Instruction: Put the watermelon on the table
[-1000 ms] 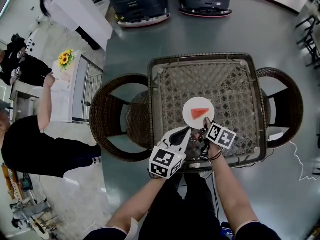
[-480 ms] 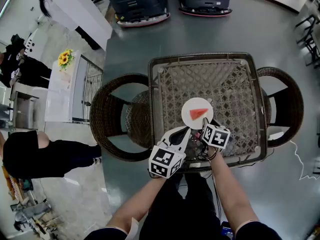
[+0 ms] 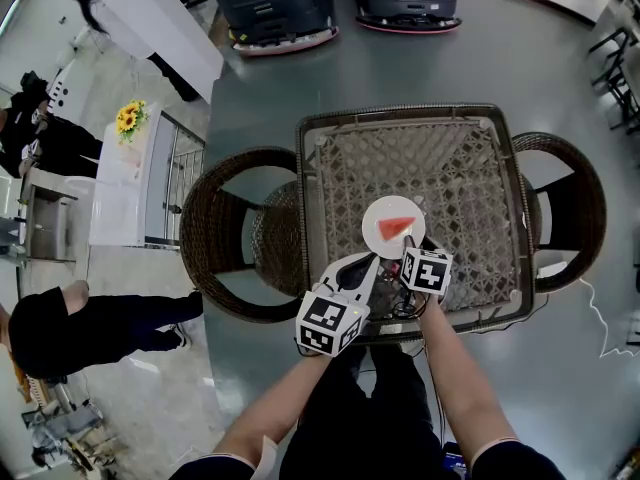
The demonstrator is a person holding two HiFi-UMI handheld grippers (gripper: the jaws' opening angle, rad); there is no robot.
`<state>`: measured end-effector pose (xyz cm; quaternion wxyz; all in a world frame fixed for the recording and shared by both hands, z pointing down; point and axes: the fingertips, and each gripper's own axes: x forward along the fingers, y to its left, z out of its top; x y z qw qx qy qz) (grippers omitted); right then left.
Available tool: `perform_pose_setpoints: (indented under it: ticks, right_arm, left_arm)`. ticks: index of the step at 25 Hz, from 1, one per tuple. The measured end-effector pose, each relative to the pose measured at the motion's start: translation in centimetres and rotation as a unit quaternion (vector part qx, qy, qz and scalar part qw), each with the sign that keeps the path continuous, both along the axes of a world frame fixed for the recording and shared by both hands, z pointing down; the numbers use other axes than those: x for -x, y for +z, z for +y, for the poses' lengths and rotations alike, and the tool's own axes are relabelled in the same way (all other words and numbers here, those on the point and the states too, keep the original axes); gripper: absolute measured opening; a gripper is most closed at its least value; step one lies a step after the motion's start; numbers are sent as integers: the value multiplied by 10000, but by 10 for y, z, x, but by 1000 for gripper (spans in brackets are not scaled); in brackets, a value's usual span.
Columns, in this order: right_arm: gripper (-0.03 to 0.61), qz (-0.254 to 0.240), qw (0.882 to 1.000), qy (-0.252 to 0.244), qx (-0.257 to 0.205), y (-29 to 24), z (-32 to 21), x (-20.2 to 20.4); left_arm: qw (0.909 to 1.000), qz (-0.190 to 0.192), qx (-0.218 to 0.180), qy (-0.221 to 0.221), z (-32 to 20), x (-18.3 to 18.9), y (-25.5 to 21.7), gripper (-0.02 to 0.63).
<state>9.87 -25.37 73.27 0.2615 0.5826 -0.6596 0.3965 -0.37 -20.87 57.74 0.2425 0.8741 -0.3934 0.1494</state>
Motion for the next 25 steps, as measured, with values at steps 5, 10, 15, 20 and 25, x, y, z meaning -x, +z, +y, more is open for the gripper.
perform_pose_setpoints:
  ticks: [5, 10, 15, 20, 25]
  right_arm:
    - [137, 141, 9999, -77, 58, 2, 0, 0]
    - [158, 456, 9988, -157, -26, -1, 1, -3]
    - [158, 405, 9990, 33, -164, -14, 3, -20]
    - [146, -149, 9976, -15, -679, -61, 5, -27]
    - [6, -390, 9883, -267, -1453, -120, 7, -26]
  left_arm:
    - [10000, -4, -7, -2, 3, 1, -1, 5]
    - [10000, 12, -28, -13, 4, 4, -4, 5]
    - [10000, 36, -51, 8, 7, 3, -6, 5]
    - [9998, 117, -119, 81, 8, -3, -17, 5]
    - [9991, 226, -304, 196, 8, -16, -38, 5]
